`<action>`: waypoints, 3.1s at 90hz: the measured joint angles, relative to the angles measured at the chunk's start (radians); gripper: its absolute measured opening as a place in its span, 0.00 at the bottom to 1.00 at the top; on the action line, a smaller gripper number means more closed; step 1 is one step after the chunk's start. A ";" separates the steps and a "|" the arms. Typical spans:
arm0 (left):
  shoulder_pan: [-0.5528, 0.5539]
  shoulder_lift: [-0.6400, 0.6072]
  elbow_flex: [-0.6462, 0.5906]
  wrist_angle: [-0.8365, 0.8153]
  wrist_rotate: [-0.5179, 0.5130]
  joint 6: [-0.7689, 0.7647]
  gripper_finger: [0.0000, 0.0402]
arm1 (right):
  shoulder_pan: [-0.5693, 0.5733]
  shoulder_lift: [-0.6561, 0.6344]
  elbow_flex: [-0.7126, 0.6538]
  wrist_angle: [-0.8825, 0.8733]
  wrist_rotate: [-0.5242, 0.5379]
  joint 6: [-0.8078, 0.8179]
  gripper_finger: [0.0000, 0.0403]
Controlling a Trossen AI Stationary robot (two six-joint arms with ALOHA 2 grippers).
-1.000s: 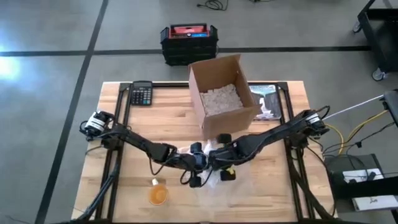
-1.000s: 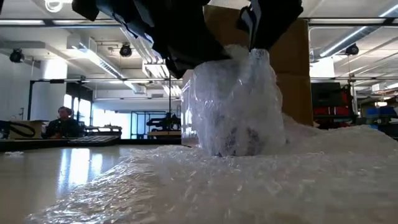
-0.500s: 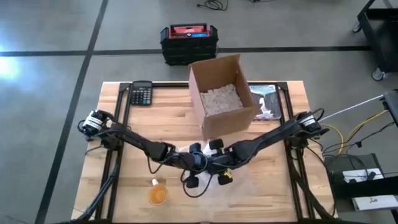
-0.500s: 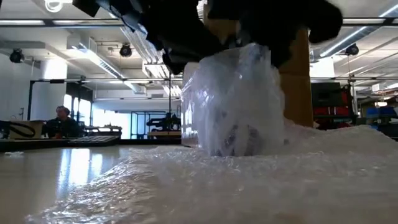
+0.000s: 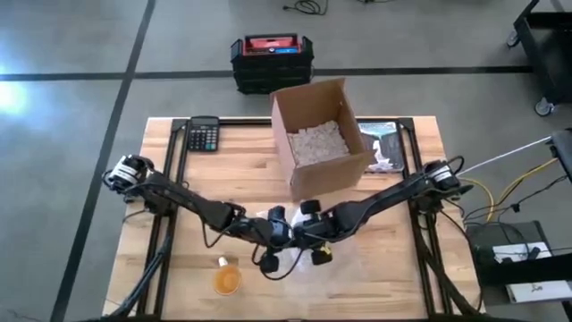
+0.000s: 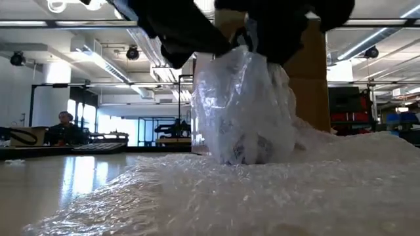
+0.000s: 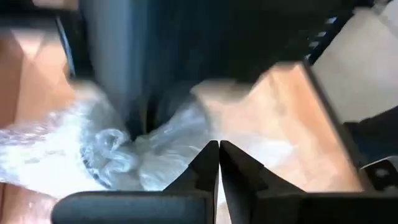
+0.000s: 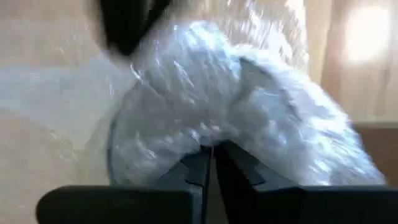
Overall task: Wrap mug
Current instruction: Put the wrapped white cup into the cardboard box
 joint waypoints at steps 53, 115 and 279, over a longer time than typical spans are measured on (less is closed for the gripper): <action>0.009 0.056 0.005 0.037 -0.073 0.011 0.00 | 0.000 -0.127 0.008 -0.052 0.073 -0.002 0.03; 0.011 0.045 0.001 0.023 -0.086 0.014 0.00 | -0.050 0.084 -0.035 0.044 -0.081 0.003 0.03; 0.009 0.037 0.002 0.011 -0.074 0.012 0.02 | -0.016 -0.082 0.111 -0.189 -0.205 0.113 0.03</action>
